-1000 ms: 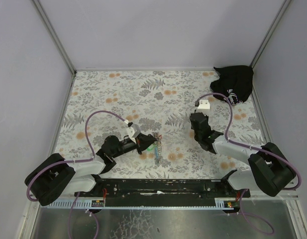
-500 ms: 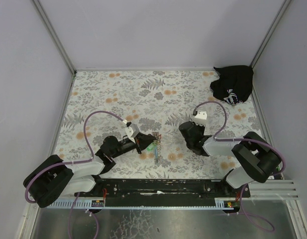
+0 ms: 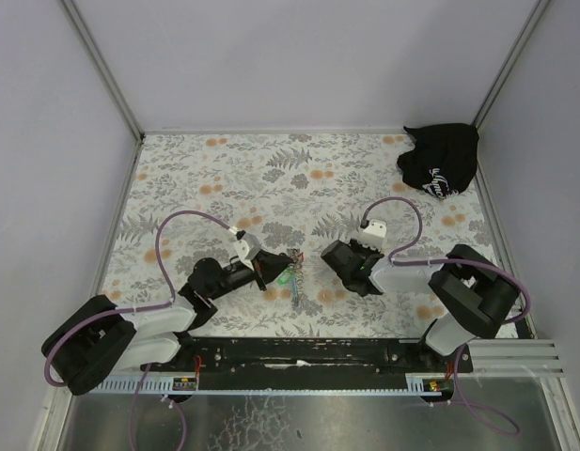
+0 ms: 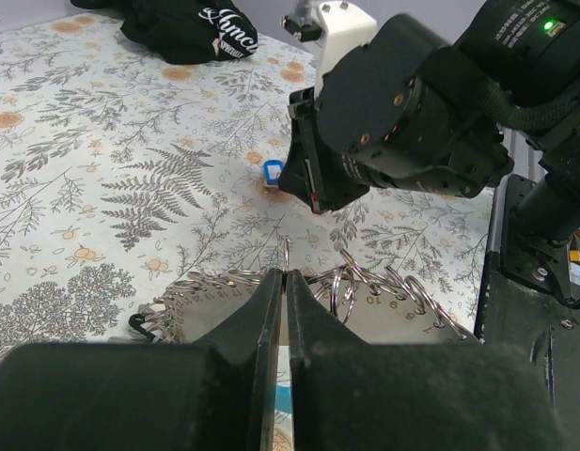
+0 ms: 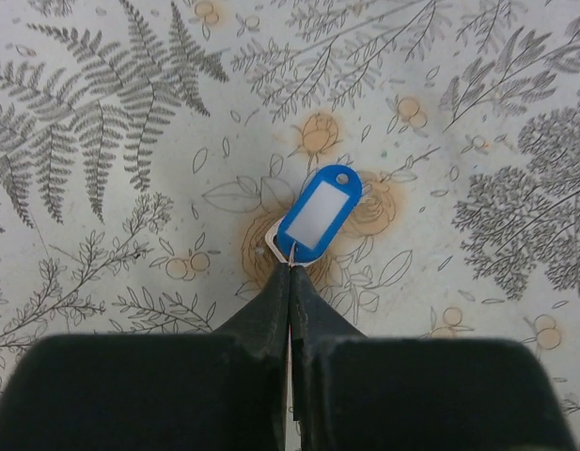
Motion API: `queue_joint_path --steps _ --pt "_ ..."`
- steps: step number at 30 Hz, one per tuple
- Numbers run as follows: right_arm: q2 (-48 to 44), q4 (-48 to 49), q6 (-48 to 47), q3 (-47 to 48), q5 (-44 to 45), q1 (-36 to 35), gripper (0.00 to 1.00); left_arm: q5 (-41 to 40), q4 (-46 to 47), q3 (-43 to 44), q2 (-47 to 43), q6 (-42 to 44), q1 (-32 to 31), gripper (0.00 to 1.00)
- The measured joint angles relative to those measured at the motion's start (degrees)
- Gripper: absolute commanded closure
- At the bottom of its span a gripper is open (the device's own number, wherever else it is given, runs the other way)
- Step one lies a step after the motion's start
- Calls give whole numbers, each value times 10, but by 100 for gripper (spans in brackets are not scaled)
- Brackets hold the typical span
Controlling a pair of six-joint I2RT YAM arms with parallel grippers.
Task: Put the keys on the keyring
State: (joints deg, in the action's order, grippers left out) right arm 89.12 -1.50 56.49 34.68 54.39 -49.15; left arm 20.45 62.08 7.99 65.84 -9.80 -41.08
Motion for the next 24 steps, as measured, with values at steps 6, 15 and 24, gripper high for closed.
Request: queue_joint_path --steps 6,15,24 --pt "34 -41 52 27 -12 -12 93 -1 0 -2 -8 0 0 100" --pt "37 -41 47 37 -31 -16 57 -2 0 -3 -9 0 0 100" --pt "-34 -76 -70 47 -91 -14 44 -5 0 -3 -10 0 0 100"
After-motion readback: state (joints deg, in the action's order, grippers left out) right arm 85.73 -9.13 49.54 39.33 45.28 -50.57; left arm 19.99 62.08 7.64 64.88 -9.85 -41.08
